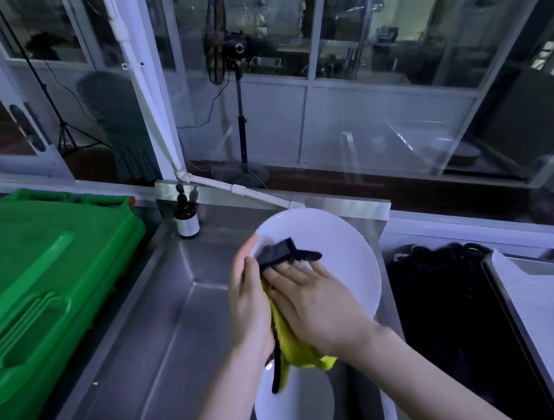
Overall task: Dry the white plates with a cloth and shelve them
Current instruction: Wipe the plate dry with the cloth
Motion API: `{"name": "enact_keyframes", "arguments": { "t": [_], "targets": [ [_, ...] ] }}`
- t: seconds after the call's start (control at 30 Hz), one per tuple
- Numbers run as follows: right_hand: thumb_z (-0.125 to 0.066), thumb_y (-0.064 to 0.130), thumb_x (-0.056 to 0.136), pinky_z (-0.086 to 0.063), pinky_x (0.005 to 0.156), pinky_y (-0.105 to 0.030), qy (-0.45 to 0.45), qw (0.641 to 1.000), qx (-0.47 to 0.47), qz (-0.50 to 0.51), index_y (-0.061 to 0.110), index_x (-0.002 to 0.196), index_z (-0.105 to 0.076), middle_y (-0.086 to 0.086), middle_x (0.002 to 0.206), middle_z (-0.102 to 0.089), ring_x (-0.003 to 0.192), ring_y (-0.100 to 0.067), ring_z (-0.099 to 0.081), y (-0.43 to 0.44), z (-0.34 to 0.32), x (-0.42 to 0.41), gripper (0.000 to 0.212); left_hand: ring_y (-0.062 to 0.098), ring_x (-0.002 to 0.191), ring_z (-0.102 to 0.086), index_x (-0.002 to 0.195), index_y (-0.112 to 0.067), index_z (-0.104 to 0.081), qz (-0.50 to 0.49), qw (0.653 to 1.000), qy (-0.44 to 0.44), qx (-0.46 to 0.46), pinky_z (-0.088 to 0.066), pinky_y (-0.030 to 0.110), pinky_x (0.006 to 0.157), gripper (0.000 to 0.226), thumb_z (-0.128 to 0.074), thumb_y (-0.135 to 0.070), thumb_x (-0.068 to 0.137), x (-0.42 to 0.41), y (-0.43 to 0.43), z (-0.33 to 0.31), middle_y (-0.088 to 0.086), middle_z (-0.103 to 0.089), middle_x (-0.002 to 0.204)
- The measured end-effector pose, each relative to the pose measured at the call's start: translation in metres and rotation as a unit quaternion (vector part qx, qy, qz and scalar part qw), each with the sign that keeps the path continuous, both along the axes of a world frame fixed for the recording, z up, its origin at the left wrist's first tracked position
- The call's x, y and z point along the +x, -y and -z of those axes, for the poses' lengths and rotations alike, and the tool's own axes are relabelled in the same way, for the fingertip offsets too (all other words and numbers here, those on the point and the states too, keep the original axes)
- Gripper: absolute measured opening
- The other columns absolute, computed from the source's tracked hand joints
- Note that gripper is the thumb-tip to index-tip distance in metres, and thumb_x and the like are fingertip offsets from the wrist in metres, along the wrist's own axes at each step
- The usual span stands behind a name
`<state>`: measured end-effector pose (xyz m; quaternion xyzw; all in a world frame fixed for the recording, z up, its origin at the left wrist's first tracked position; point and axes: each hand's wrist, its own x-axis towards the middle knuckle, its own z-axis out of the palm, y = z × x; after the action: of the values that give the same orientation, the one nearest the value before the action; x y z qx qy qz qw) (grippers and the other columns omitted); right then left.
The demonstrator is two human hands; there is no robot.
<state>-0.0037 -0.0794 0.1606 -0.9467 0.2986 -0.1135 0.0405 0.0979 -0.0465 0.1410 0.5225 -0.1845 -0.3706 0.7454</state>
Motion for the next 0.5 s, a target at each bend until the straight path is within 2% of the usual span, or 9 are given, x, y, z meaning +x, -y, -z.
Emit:
{"name": "enact_keyframes", "arguments": {
  "t": [0.1, 0.2, 0.27, 0.37, 0.43, 0.5],
  "targets": [
    [-0.026, 0.039, 0.105, -0.026, 0.113, -0.035, 0.005, 0.997, -0.006, 0.082, 0.026, 0.15, -0.034, 0.006, 0.152, -0.042, 0.139, -0.018, -0.037, 0.027, -0.004, 0.008, 0.048, -0.008, 0.112, -0.062, 0.116, -0.044, -0.069, 0.002, 1.0, 0.007, 0.003, -0.05, 0.016, 0.092, 0.032, -0.046, -0.024, 0.107, -0.005, -0.001, -0.003, -0.024, -0.07, 0.119],
    [-0.027, 0.044, 0.104, -0.021, 0.115, -0.036, 0.015, 0.987, -0.017, 0.162, 0.029, 0.151, -0.032, 0.007, 0.153, -0.041, 0.14, -0.016, -0.037, 0.055, -0.01, 0.005, 0.05, -0.028, 0.109, -0.048, 0.116, -0.05, -0.065, 0.011, 0.999, 0.049, 0.005, -0.041, 0.001, 0.084, 0.027, -0.055, -0.029, 0.103, -0.005, -0.004, -0.005, -0.048, -0.058, 0.109],
    [-0.027, 0.045, 0.103, -0.017, 0.117, -0.039, 0.006, 0.981, -0.039, 0.189, 0.029, 0.151, -0.031, 0.01, 0.151, -0.042, 0.14, -0.013, -0.036, 0.066, -0.013, -0.001, 0.05, -0.034, 0.112, -0.039, 0.119, -0.049, -0.062, 0.017, 0.996, 0.092, 0.003, -0.034, -0.005, 0.085, 0.029, -0.06, -0.028, 0.1, -0.001, -0.006, -0.004, -0.058, -0.051, 0.105],
    [-0.032, 0.043, 0.103, -0.023, 0.112, -0.041, 0.008, 0.987, -0.041, 0.155, 0.028, 0.152, -0.029, 0.008, 0.149, -0.043, 0.136, -0.016, -0.04, 0.067, -0.017, -0.003, 0.051, -0.032, 0.114, -0.042, 0.124, -0.046, -0.06, 0.051, 0.988, 0.145, 0.005, -0.034, -0.002, 0.091, 0.046, -0.076, -0.023, 0.088, 0.001, -0.005, -0.003, -0.049, -0.055, 0.117],
    [-0.036, 0.043, 0.103, -0.024, 0.112, -0.042, 0.011, 0.994, -0.051, 0.101, 0.028, 0.152, -0.029, 0.008, 0.149, -0.043, 0.135, -0.018, -0.042, 0.064, -0.018, 0.001, 0.052, -0.02, 0.121, -0.048, 0.128, -0.042, -0.06, 0.076, 0.983, 0.167, 0.004, -0.039, 0.01, 0.101, 0.062, -0.086, -0.016, 0.077, 0.0, -0.007, 0.001, -0.036, -0.06, 0.126],
    [-0.035, 0.047, 0.102, -0.023, 0.115, -0.044, 0.012, 0.994, -0.051, 0.095, 0.031, 0.152, -0.027, 0.009, 0.15, -0.04, 0.136, -0.017, -0.04, 0.067, -0.02, 0.004, 0.054, -0.017, 0.126, -0.046, 0.13, -0.039, -0.06, 0.084, 0.98, 0.179, 0.01, -0.037, 0.019, 0.108, 0.07, -0.089, -0.012, 0.073, 0.0, -0.009, 0.006, -0.031, -0.06, 0.13]
  ]
}}
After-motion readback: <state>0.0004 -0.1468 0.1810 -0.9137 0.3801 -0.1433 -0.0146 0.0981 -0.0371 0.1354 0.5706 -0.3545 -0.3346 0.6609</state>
